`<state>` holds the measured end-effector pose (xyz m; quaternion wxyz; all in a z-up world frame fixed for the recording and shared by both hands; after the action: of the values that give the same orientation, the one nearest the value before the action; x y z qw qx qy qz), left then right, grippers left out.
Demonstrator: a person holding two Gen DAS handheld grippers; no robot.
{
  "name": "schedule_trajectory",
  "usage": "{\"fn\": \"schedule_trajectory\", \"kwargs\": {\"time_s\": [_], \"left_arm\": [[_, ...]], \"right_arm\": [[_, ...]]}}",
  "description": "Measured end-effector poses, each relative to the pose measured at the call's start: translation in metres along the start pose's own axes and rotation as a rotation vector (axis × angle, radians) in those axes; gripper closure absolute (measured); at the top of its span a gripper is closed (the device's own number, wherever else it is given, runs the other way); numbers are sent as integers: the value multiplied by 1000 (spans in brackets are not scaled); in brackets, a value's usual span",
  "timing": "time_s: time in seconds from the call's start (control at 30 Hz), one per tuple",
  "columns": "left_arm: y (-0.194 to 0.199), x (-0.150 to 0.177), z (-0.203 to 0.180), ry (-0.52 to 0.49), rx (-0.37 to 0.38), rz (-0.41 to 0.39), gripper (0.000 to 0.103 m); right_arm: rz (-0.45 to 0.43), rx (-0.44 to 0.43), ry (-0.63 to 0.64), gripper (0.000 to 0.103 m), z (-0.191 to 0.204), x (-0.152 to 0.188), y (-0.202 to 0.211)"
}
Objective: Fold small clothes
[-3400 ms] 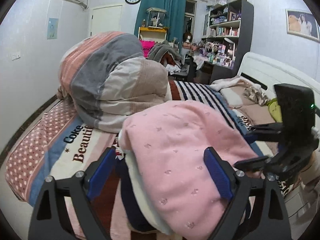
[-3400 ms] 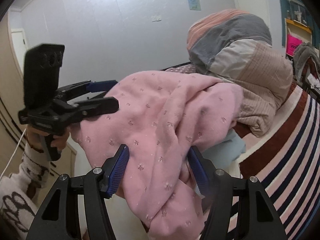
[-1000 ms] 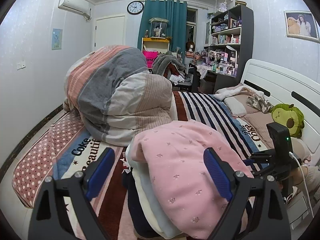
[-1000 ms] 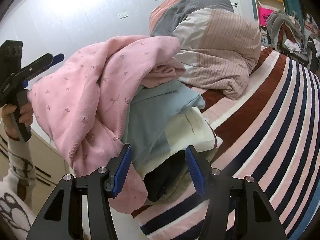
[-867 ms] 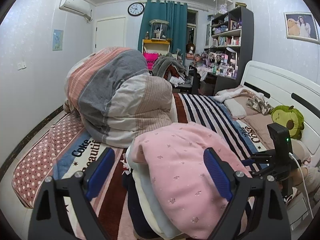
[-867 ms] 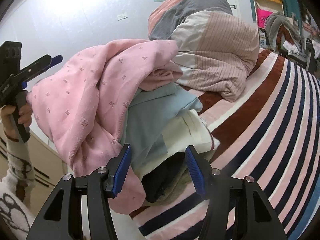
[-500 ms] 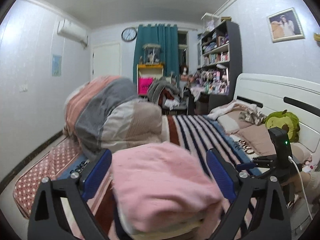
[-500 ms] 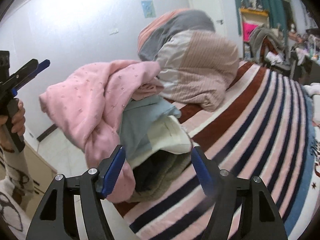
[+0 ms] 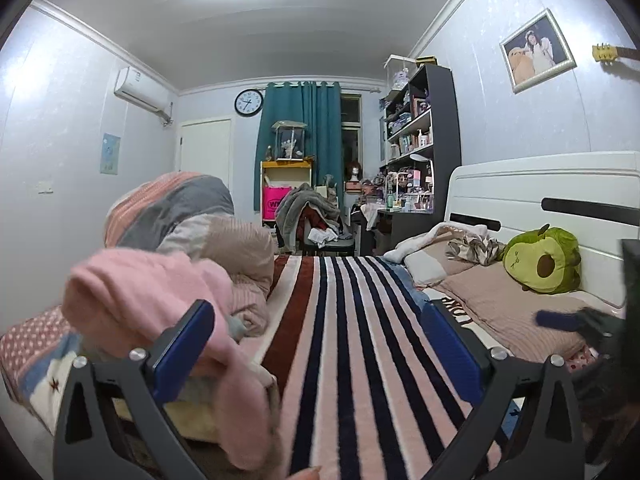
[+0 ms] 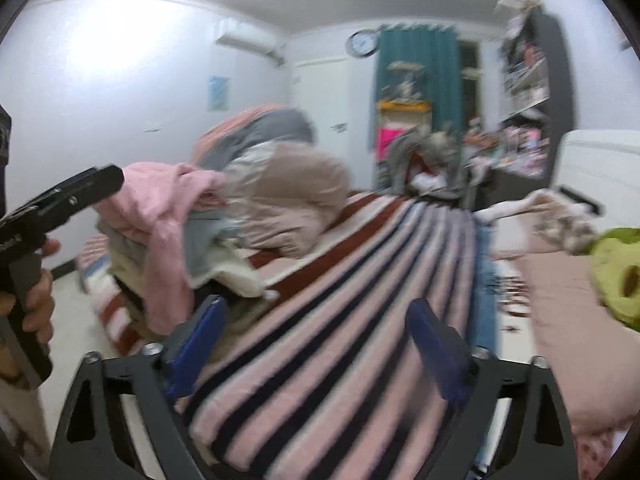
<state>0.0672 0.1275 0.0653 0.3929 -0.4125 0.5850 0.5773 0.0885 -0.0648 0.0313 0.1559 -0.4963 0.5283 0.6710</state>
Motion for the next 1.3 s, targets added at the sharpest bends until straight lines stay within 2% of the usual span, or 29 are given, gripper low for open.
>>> {"fn": "schedule_trajectory", "kwargs": {"time_s": [0.1, 0.23, 0.6, 1.3], "left_arm": [[1, 13, -21, 8, 20, 17, 1], [5, 25, -41, 7, 26, 27, 1], [22, 28, -49, -6, 22, 18, 1], [30, 29, -44, -4, 17, 12, 1]], "right_arm": [[-23, 96, -2, 1, -12, 20, 20], [-43, 145, 1, 1, -18, 33, 36], [-74, 132, -43, 1, -30, 47, 57], [-94, 141, -28, 1, -27, 42, 69]]}}
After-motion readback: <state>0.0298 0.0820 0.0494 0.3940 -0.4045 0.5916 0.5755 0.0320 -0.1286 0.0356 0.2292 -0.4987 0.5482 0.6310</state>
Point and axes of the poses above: each gripper's, at about its wrist camera, not at the fingertips, and y roughly against the way its jaws point, z to its left, x to its underside, the point moved 5 cm from there along -y, roughly the way its jaws point, and after that the axes turned 12 degrees about z, right-handed, at the moved point
